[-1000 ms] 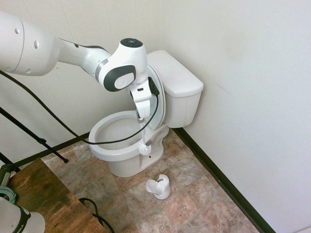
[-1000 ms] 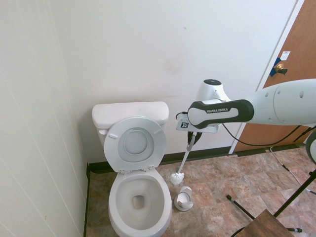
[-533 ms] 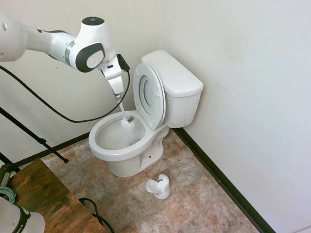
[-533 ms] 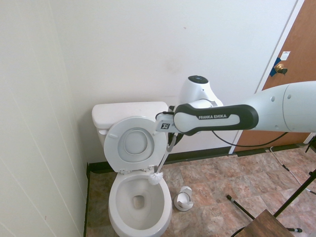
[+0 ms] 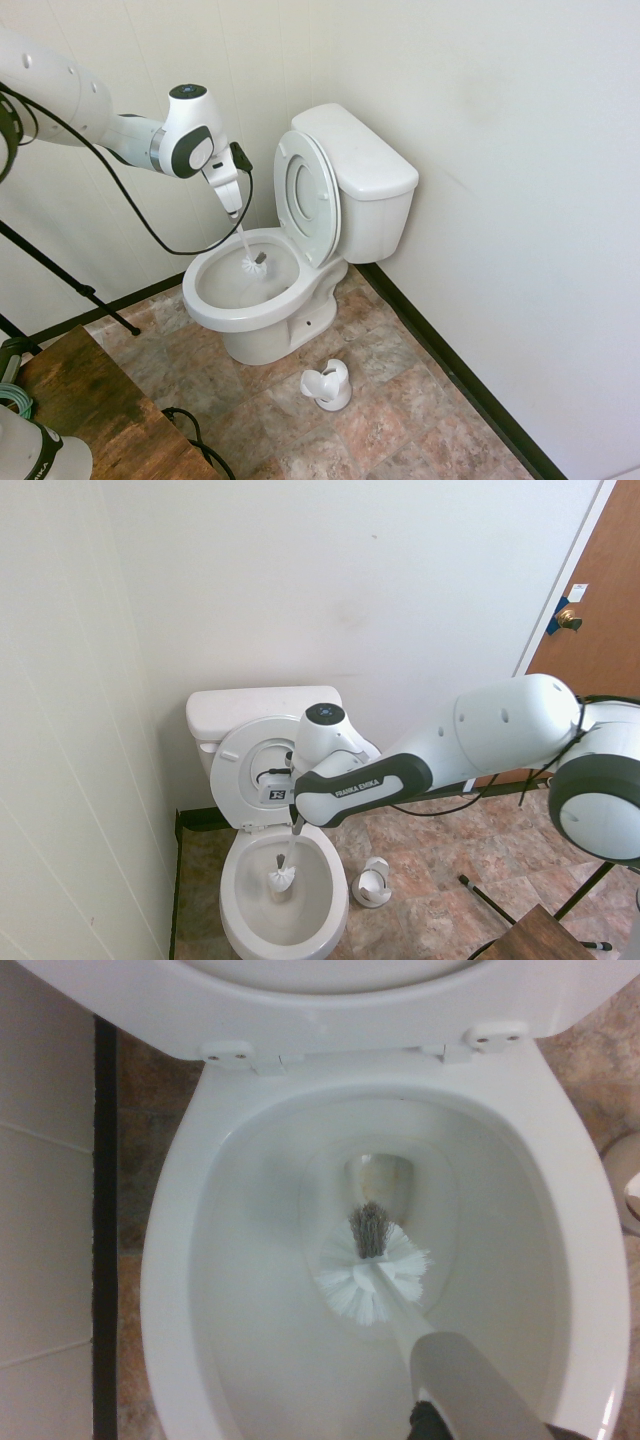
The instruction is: Clean the toilet
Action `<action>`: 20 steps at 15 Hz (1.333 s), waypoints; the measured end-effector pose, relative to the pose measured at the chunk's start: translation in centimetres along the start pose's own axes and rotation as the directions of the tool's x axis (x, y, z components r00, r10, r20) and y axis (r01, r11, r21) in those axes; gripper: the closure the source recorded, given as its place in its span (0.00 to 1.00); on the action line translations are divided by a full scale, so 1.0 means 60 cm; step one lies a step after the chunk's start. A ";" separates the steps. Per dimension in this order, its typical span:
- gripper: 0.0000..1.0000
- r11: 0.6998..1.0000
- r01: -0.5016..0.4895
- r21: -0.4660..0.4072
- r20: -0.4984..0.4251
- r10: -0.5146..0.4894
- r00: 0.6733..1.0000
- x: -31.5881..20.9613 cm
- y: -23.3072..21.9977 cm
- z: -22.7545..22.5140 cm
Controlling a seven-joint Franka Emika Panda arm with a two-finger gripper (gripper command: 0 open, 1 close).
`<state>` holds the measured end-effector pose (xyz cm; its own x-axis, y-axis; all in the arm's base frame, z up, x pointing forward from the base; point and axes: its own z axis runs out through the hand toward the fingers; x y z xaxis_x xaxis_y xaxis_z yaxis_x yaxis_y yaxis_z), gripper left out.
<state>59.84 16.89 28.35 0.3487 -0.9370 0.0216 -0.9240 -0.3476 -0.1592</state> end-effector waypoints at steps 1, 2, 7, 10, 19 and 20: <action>1.00 1.000 -0.002 -0.006 -0.007 0.002 1.000 -0.006 -0.011 0.019; 1.00 1.000 -0.005 -0.010 -0.014 0.005 1.000 -0.011 -0.022 0.037; 1.00 0.999 -0.044 -0.023 -0.055 0.042 0.998 -0.008 -0.082 0.124; 1.00 0.997 -0.067 -0.023 -0.089 0.065 0.994 0.006 -0.109 0.158; 1.00 0.999 -0.025 -0.039 -0.111 0.020 0.994 -0.077 -0.137 0.185; 1.00 0.999 -0.011 -0.043 -0.112 0.006 0.994 -0.093 -0.135 0.185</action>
<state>67.13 25.32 18.57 0.3231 -0.9372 0.1311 -0.9338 -0.3382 -0.1165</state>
